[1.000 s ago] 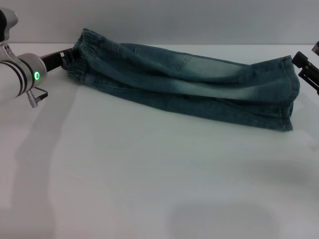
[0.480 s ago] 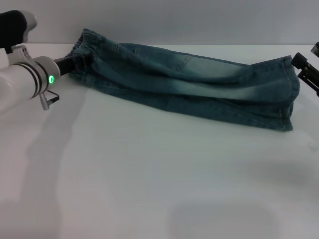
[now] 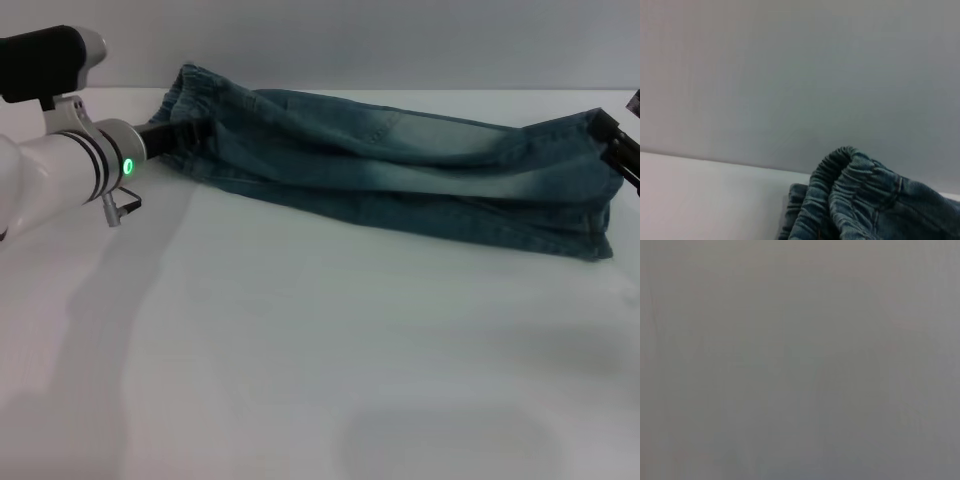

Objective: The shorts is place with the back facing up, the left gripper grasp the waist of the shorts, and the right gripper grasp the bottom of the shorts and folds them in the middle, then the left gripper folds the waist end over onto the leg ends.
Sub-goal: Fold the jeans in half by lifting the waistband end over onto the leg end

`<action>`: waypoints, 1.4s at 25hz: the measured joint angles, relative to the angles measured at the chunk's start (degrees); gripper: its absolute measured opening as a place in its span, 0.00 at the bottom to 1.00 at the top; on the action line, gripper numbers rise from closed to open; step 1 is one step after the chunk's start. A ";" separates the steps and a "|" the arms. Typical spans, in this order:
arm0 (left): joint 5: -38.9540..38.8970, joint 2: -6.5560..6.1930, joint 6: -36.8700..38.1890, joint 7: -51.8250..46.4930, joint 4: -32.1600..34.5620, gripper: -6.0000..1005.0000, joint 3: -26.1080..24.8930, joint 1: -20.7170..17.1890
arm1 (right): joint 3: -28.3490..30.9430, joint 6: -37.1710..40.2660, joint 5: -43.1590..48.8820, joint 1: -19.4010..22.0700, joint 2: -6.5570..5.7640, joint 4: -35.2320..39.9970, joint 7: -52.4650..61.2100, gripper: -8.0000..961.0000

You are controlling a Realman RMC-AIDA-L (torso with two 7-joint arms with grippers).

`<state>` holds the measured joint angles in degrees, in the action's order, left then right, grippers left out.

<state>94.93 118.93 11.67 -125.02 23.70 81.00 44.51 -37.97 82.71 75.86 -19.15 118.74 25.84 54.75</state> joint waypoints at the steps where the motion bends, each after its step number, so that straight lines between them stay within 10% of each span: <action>1: -0.19 0.01 0.01 0.00 -0.07 0.66 0.46 0.05 | 0.00 0.00 0.00 0.00 -0.02 0.00 -0.01 0.68; 18: -0.45 0.07 2.54 -0.05 -0.85 0.62 1.55 -0.06 | 0.01 -0.01 0.00 0.16 0.00 0.00 -0.08 0.68; 35: -0.72 0.07 1.04 0.48 -0.04 0.18 2.58 -0.21 | 0.55 -0.37 -0.09 0.18 0.00 -0.09 -0.09 0.68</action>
<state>94.21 119.00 12.71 -124.54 23.66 83.58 44.30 -37.42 82.34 75.76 -18.97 118.74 25.75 54.66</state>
